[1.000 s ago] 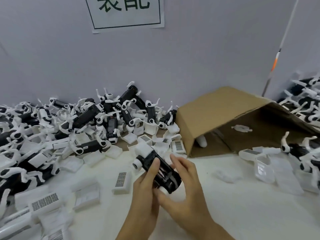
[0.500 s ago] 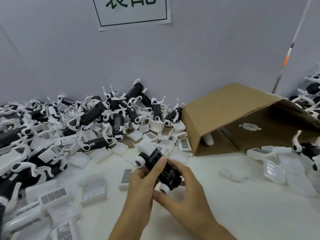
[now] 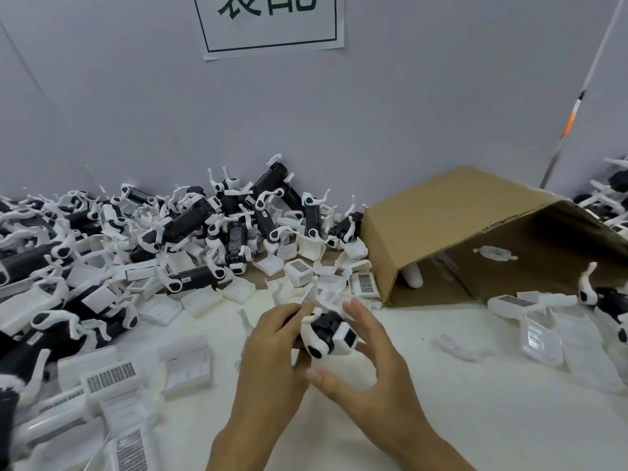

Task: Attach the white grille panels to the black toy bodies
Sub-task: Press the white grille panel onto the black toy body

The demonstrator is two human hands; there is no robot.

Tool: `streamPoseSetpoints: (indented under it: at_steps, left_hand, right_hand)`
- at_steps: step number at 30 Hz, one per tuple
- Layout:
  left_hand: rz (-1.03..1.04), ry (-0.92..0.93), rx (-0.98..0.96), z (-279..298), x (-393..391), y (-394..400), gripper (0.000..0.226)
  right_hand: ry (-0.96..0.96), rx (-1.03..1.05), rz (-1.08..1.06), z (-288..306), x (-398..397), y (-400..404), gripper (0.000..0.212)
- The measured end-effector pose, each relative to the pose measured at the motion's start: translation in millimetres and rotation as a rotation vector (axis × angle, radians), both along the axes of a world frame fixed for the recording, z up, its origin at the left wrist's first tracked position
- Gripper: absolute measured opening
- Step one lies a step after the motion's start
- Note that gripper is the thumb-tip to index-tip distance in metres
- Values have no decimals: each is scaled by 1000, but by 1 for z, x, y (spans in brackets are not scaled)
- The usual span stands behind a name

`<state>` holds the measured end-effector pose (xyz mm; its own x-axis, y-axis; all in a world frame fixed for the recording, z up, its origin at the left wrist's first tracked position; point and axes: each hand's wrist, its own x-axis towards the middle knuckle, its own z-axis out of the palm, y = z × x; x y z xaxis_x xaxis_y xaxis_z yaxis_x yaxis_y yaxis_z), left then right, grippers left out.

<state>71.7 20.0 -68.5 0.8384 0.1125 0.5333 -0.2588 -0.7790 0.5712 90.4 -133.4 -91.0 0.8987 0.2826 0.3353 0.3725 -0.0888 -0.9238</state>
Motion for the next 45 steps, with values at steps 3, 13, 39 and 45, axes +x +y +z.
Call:
streamPoseSetpoints:
  at_steps: [3,13,39,45]
  left_hand:
    - [-32,-9,177,-3,2,-2,75]
    - [-51,-81,174,-7,4,-7,77]
    - [-248,275,-1435,18,-2,-30,52]
    - [-282,335,-1263,11,1,-28,40]
  right_hand:
    - [45,6,-91,2,0,1,77]
    - [87,79,-82,3,4,-1,69]
    - [107,-54,92,10,-6,4,63]
    - [140,51,35,7,-3,2,81]
